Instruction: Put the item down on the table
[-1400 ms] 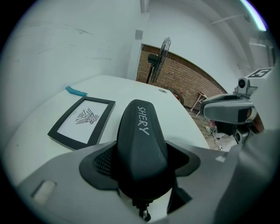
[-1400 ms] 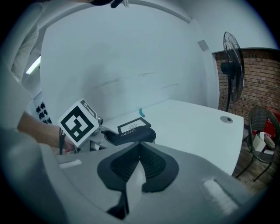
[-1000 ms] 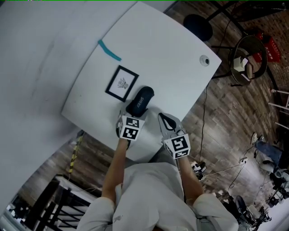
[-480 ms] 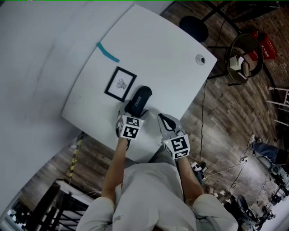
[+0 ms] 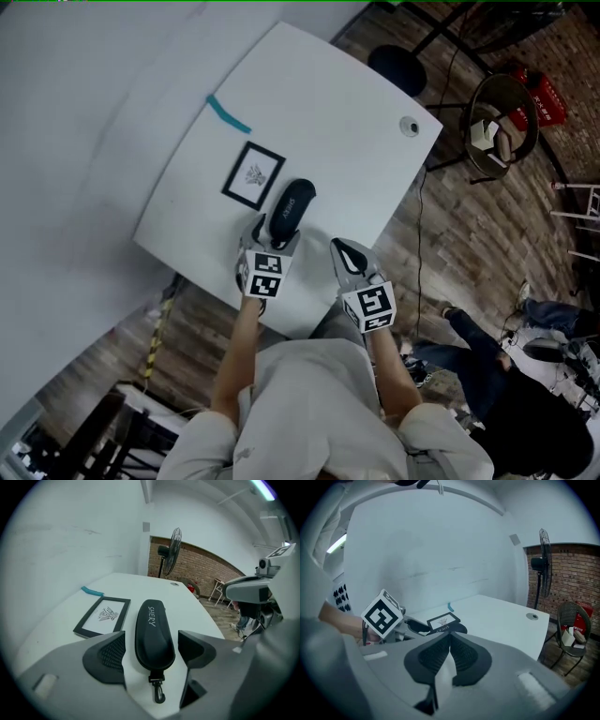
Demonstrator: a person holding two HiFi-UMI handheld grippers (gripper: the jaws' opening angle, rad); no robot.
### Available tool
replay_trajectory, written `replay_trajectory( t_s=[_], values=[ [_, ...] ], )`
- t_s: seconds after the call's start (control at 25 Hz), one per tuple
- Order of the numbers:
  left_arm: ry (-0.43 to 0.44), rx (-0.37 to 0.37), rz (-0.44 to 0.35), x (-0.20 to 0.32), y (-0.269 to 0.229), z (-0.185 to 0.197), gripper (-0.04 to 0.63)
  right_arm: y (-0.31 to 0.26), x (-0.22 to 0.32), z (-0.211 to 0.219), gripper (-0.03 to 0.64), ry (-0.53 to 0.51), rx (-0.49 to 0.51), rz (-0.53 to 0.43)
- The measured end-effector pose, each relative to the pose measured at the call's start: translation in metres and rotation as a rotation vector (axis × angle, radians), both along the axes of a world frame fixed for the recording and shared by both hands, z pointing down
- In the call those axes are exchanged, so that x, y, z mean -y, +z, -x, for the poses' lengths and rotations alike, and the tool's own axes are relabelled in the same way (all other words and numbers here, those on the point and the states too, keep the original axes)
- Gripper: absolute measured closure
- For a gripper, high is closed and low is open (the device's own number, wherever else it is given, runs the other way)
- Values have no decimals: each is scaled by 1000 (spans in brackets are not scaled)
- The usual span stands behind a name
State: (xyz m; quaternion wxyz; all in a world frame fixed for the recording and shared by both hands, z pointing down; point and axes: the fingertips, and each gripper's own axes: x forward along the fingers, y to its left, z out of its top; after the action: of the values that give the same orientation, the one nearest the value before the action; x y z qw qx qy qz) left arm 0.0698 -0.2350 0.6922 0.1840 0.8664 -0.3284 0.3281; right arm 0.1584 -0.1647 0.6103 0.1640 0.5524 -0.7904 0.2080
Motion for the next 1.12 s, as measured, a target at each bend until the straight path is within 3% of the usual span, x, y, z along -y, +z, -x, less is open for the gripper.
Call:
replay_trajectory(
  t_s=[0.2, 0.76, 1.12],
  values=[
    [-31, -50, -94, -5, -36, 18, 334, -19, -3, 5, 608, 0, -11, -45],
    [-53, -216, -336, -41, -139, 56, 558, -74, -27, 9, 609, 14, -56, -176],
    [-10, -273, -369, -79, -162, 71, 580, -90, -56, 19, 612, 20, -70, -201]
  ],
)
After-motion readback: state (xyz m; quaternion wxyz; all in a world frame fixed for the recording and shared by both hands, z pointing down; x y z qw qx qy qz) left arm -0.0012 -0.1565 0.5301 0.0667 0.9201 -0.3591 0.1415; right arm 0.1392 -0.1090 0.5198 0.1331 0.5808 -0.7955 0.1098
